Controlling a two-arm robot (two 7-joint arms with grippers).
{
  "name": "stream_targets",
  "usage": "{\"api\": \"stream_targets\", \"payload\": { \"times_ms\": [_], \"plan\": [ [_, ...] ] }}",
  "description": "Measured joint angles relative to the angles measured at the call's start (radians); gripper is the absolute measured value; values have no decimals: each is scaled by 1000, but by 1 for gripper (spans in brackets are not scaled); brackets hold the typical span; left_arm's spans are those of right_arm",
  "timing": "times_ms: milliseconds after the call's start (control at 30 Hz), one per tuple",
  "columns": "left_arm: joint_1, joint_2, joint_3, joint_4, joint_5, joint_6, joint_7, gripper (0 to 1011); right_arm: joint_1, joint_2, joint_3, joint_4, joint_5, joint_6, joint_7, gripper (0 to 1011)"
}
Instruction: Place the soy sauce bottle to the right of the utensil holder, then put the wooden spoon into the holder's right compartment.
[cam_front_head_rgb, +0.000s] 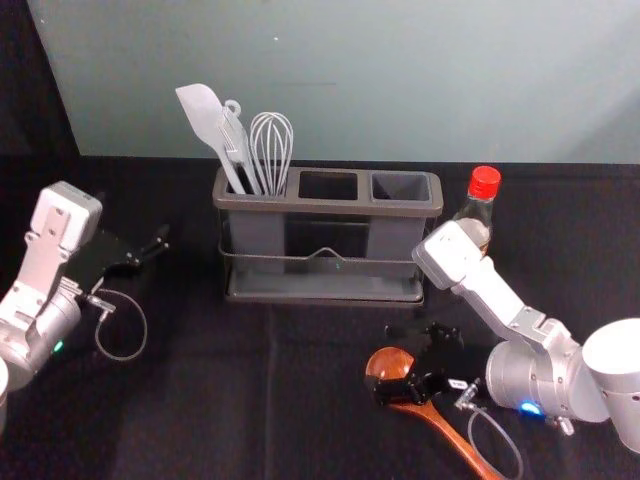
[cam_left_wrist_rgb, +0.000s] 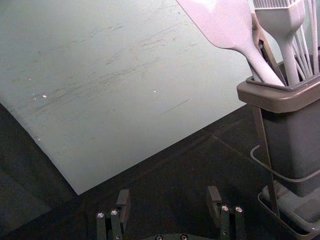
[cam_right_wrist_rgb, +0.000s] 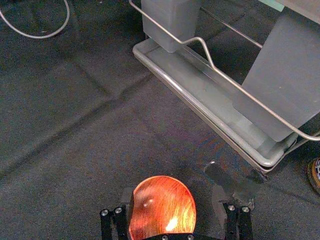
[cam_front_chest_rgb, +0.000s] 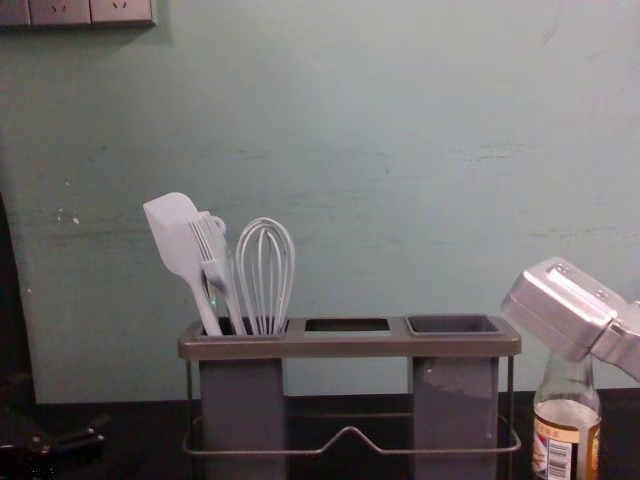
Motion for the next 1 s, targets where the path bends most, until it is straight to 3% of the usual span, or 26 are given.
{"api": "stream_targets", "payload": {
  "times_ms": [1000],
  "plan": [
    [0,0,0,0,0,0,0,1005,-28,-21,24,-1,-43,0,39,1002]
  ]
}}
